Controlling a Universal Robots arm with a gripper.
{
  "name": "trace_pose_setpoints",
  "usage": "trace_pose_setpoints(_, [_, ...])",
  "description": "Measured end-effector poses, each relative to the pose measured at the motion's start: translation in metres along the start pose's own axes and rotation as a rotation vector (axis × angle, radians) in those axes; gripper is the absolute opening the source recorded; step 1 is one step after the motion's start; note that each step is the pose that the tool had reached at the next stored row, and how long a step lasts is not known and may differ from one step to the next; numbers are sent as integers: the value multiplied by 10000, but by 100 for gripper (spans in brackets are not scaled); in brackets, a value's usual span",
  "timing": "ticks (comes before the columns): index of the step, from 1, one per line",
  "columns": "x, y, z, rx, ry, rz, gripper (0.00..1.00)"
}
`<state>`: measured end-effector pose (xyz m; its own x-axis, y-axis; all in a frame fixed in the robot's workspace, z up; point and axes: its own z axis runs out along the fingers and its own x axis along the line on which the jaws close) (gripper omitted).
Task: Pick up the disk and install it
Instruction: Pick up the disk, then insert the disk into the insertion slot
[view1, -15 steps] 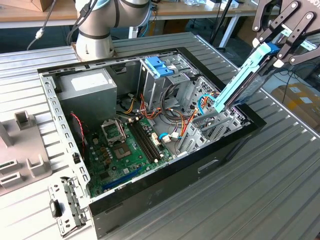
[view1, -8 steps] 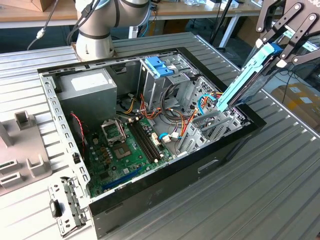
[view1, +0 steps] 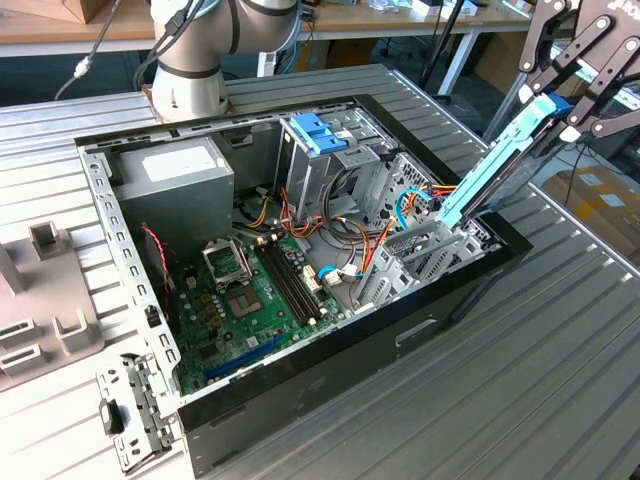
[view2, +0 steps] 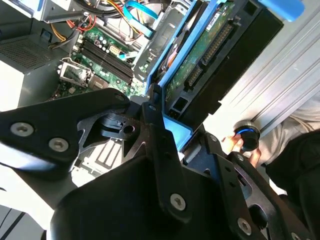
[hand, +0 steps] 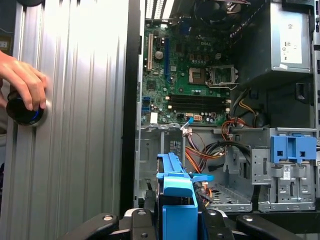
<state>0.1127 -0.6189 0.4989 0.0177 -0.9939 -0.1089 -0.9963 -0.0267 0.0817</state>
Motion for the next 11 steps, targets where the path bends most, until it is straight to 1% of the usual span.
trace_pose_setpoints(1, [10,-14,0,-5,-2,0,37])
trace_pose_setpoints(2, [23,-52,1,-20,-2,2,37])
trace_pose_setpoints(4, [28,-100,1,-38,-3,4,37])
trace_pose_setpoints(11, [29,-109,1,-39,-3,4,37])
